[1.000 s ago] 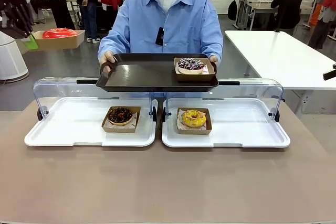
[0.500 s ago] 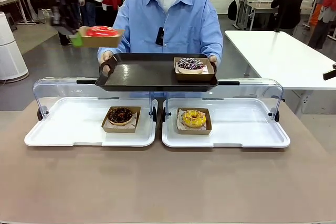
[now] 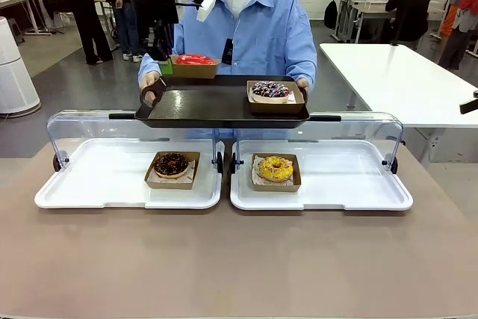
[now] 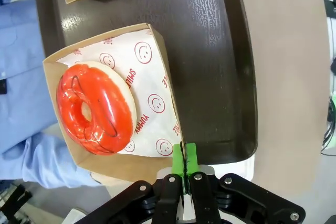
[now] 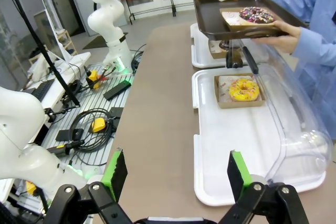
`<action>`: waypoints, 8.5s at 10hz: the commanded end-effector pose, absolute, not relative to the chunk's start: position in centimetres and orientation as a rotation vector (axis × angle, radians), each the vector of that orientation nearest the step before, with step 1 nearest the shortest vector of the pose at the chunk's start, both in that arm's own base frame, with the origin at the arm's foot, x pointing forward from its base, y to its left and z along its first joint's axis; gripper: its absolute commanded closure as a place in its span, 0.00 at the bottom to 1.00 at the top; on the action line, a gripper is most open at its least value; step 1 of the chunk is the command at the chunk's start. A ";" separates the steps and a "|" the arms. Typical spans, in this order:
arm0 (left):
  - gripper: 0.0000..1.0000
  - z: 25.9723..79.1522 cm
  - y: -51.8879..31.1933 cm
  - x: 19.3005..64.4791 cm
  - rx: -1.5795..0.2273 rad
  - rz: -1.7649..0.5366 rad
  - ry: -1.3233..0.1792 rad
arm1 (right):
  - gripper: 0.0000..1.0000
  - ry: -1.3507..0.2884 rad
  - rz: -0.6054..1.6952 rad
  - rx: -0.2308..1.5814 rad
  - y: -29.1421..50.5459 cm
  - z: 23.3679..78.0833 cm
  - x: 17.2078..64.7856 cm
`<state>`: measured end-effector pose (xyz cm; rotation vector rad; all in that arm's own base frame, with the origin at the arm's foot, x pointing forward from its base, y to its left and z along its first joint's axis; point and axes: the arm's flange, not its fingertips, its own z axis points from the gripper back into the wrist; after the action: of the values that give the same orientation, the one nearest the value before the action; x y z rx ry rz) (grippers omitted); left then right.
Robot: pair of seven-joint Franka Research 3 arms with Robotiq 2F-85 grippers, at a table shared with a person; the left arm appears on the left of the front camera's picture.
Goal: Provide the desired donut to the person.
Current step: Place the picked Paper togo box onto the Handle tray extended by the person.
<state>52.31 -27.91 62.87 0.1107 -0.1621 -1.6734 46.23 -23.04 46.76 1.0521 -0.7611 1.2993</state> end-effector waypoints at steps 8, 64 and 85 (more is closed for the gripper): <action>0.99 60.4 -26.0 56.8 -0.082 -1.646 -0.086 | 0.00 -0.761 1.302 1.059 -23.0 46.8 46.1; 0.00 53.0 16.6 38.6 -0.568 -1.418 -0.910 | 0.00 -0.761 1.302 1.059 -23.0 46.8 46.1; 0.00 44.6 19.9 36.6 -0.714 -1.189 -1.014 | 0.00 -0.761 1.302 1.059 -23.0 46.8 46.1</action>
<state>36.82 19.39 45.07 -0.7052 -0.9542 -1.1785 46.19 -23.13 46.72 1.0531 -0.7615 1.2972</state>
